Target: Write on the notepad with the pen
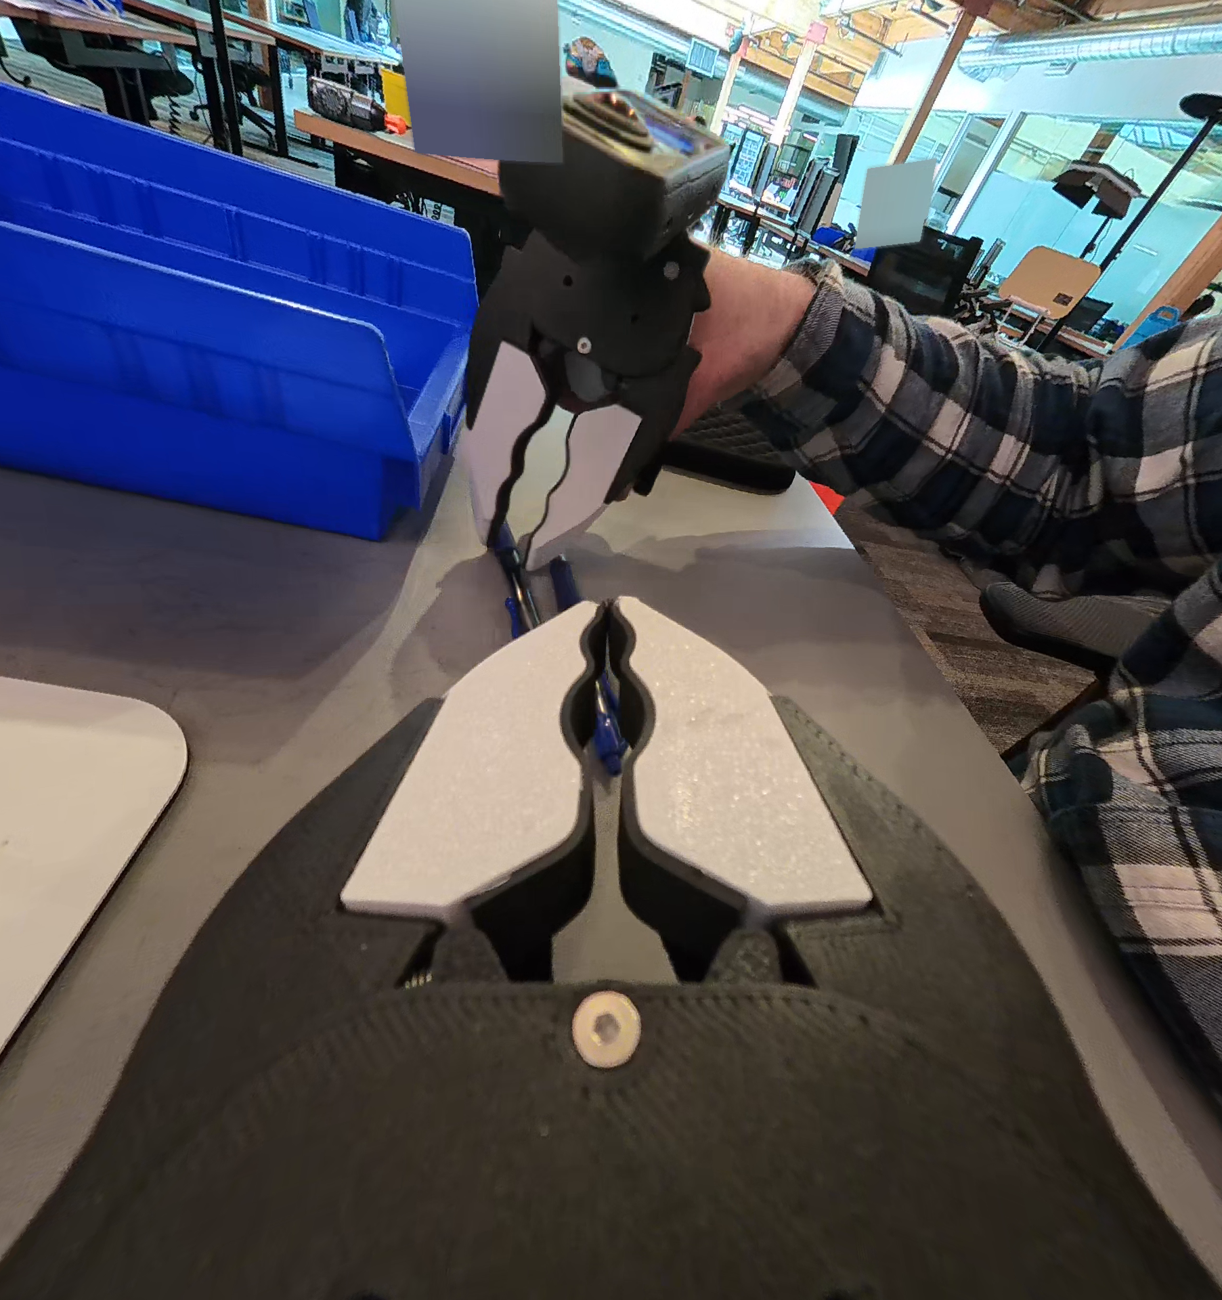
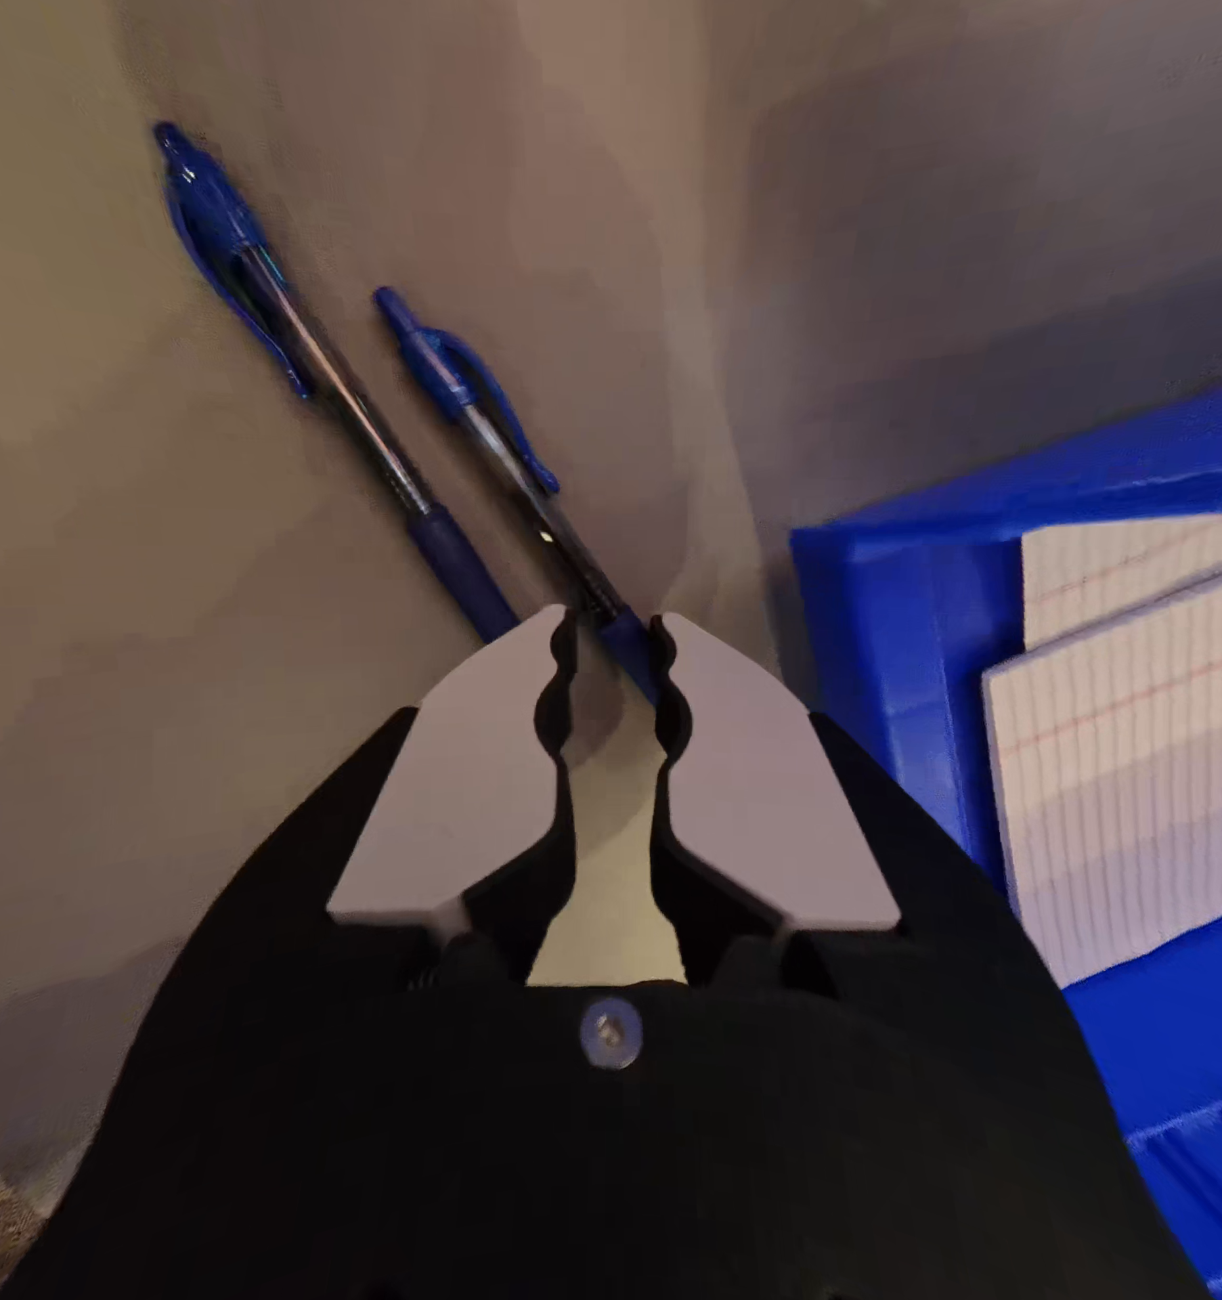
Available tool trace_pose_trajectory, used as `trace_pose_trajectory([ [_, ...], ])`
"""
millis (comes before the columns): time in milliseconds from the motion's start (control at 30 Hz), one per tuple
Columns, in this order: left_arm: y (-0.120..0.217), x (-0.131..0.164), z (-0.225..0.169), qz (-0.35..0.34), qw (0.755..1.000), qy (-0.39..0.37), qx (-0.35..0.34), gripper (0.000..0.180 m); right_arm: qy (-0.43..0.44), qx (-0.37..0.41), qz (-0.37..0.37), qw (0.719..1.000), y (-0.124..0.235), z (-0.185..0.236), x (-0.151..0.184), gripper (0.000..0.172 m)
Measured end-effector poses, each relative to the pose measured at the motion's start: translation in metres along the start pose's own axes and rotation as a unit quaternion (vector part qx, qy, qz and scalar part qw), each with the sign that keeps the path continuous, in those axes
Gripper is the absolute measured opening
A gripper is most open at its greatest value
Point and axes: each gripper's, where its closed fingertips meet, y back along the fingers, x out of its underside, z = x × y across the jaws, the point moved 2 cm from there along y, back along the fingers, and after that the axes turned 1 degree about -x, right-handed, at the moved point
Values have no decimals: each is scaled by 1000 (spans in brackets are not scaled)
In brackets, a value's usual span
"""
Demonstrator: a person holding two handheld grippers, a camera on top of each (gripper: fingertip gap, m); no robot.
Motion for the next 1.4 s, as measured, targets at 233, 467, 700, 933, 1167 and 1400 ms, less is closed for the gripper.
trace_pose_trajectory([
  [233,0,0,0,2,1000,0,3,0,-10,-31,-12,999,-4,18,-11,15],
  [467,0,-1,0,-3,1000,1,1,0,-103,-41,-135,985,42,17,-39,10],
  [700,-2,0,-1,-2,1000,0,3,0,-323,79,-217,918,112,-102,-7,10],
  [933,0,-2,0,-8,1000,4,3,0,-477,123,-130,860,51,-181,44,10],
  [1167,1,-2,-2,-10,1000,3,6,0,-471,169,-75,862,44,-185,50,30],
  [1400,2,-3,1,-18,1000,13,0,0,-54,33,-141,988,83,-11,-48,15],
])
